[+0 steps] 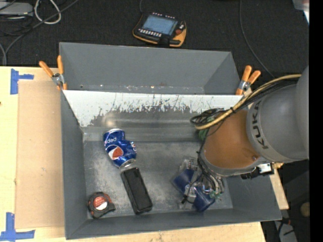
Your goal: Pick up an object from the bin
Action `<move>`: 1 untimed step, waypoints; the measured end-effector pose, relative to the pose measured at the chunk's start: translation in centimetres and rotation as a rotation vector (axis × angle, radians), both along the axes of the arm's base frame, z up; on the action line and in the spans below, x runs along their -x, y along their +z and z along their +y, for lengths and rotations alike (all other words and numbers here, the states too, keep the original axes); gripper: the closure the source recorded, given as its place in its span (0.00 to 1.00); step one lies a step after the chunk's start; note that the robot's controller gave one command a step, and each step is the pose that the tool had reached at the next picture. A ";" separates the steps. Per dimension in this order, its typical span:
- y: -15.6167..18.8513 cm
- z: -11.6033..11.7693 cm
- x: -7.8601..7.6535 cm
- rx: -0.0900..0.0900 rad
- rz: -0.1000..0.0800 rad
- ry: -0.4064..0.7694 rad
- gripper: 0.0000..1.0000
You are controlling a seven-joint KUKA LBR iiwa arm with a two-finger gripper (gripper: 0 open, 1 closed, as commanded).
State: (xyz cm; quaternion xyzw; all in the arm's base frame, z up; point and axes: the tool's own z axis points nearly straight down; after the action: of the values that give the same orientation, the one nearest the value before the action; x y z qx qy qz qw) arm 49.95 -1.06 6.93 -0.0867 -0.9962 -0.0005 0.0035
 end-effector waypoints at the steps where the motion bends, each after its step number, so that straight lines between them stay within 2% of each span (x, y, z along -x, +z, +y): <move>1: 3.0 0.5 2.0 -0.001 -0.010 0.116 0.00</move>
Offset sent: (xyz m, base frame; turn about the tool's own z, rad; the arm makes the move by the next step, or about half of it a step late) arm -0.0038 -0.0004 0.0022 -0.0107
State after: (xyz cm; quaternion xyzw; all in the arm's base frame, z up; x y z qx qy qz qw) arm 47.99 -0.60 9.90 -0.0286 -0.9996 -0.0014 -0.0013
